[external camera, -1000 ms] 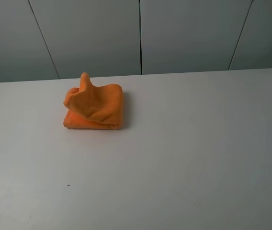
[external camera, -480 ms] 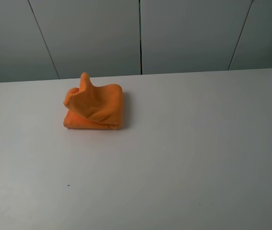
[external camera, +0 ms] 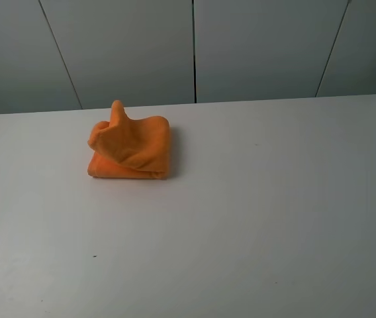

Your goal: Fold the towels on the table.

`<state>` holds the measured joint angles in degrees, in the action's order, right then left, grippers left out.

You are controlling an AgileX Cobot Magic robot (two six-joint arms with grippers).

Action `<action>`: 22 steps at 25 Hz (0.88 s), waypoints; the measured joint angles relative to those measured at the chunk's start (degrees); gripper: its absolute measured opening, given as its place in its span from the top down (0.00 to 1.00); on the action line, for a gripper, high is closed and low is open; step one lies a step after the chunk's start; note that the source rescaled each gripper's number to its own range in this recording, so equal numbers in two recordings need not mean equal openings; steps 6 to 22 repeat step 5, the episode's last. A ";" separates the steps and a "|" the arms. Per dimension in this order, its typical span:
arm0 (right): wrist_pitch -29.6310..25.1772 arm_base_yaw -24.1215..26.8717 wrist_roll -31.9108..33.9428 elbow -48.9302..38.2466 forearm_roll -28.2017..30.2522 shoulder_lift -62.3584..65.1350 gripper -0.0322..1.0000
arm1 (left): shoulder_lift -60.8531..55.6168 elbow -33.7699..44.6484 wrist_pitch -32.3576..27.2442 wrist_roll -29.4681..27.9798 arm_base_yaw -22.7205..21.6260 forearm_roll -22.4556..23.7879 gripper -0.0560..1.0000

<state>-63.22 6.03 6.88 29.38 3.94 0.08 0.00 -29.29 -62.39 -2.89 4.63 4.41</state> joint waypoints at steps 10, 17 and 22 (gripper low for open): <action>0.00 0.00 0.00 0.00 0.00 0.00 0.01 | 0.00 0.00 0.00 0.00 0.00 0.00 0.02; 0.00 0.00 0.00 0.00 0.00 0.00 0.01 | 0.00 0.00 0.00 0.00 0.00 0.00 0.02; 0.00 0.00 0.00 0.00 0.00 0.00 0.01 | 0.00 0.00 0.00 0.00 0.00 0.00 0.02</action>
